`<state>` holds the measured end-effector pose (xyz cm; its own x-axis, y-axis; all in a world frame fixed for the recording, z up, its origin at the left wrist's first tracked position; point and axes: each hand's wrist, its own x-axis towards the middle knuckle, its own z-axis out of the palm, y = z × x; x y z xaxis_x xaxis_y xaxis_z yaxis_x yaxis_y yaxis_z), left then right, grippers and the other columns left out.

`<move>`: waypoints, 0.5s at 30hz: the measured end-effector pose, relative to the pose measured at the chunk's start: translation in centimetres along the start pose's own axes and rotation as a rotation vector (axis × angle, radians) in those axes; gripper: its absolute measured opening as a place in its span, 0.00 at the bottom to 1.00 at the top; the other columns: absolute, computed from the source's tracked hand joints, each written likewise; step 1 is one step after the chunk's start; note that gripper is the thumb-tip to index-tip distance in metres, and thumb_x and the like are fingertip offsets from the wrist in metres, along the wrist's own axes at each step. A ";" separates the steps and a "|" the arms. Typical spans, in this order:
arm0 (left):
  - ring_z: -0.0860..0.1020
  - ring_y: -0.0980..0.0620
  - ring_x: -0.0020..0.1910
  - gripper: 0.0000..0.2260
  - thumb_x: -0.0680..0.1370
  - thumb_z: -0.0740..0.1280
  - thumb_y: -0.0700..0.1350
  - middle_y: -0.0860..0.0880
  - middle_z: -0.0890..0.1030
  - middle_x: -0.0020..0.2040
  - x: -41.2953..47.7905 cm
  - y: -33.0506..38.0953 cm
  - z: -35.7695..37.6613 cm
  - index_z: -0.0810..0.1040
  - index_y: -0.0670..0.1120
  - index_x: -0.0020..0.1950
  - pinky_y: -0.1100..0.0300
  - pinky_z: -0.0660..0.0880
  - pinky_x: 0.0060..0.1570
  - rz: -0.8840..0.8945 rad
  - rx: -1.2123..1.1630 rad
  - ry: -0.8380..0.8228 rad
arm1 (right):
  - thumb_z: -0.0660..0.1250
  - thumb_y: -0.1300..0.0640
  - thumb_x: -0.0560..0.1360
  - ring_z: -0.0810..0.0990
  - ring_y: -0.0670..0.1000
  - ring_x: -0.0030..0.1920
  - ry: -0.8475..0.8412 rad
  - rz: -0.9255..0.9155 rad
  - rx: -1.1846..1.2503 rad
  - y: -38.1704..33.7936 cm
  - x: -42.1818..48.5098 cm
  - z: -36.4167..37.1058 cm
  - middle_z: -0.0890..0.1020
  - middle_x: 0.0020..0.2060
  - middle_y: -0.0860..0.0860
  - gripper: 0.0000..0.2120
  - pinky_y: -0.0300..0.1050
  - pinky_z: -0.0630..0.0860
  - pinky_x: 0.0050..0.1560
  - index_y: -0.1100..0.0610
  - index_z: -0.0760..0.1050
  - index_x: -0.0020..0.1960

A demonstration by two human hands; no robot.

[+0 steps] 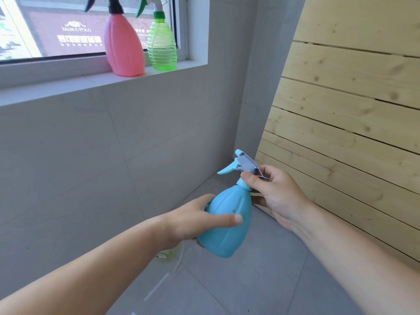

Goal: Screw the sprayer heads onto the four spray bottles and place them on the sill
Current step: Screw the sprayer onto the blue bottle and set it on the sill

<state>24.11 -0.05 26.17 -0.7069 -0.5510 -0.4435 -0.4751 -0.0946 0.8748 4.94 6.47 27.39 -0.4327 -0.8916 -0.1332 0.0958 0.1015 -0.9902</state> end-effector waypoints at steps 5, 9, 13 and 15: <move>0.86 0.44 0.54 0.28 0.67 0.76 0.56 0.45 0.85 0.58 -0.1 -0.3 -0.4 0.76 0.48 0.64 0.46 0.84 0.49 -0.035 -0.159 -0.087 | 0.72 0.58 0.75 0.84 0.53 0.40 -0.014 -0.007 0.025 0.0 -0.2 0.1 0.85 0.41 0.54 0.11 0.46 0.80 0.40 0.63 0.79 0.55; 0.87 0.48 0.46 0.31 0.68 0.81 0.58 0.46 0.83 0.58 0.0 0.1 0.2 0.71 0.50 0.64 0.51 0.84 0.39 -0.035 -0.039 0.008 | 0.72 0.58 0.75 0.84 0.53 0.40 0.015 -0.004 0.022 0.1 -0.1 0.0 0.84 0.42 0.54 0.11 0.47 0.80 0.41 0.63 0.80 0.54; 0.87 0.50 0.46 0.30 0.70 0.79 0.61 0.49 0.85 0.55 0.1 0.0 0.0 0.73 0.54 0.66 0.54 0.83 0.39 -0.030 -0.005 0.017 | 0.72 0.58 0.75 0.84 0.53 0.39 0.019 0.007 0.028 0.3 -0.1 0.0 0.84 0.43 0.54 0.09 0.46 0.80 0.40 0.62 0.80 0.53; 0.85 0.50 0.49 0.26 0.71 0.72 0.63 0.50 0.85 0.59 0.1 -0.2 -0.3 0.77 0.57 0.67 0.54 0.82 0.41 -0.028 -0.070 -0.096 | 0.72 0.58 0.75 0.84 0.53 0.39 0.009 0.008 0.039 0.1 0.0 -0.1 0.84 0.43 0.55 0.10 0.46 0.80 0.41 0.62 0.80 0.53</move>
<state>24.25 -0.31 26.03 -0.7427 -0.4654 -0.4814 -0.4600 -0.1678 0.8719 4.91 6.55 27.34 -0.4403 -0.8867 -0.1413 0.1337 0.0908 -0.9869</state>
